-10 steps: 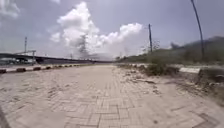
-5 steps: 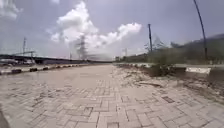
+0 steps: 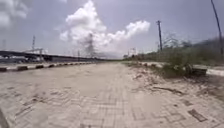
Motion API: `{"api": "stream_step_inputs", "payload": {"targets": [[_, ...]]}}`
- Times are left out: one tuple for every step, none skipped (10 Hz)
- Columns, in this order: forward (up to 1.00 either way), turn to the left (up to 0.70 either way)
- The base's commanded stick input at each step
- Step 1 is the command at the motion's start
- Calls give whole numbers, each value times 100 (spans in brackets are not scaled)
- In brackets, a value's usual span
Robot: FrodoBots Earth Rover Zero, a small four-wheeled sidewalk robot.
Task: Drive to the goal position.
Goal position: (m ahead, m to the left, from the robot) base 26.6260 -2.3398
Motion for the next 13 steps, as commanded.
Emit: {"api": "stream_step_inputs", "payload": {"targets": [[100,0],[100,0],[100,0],[100,0],[100,0],[100,0],[100,0],[100,0],[100,0],[100,0],[100,0],[100,0],[100,0]]}}
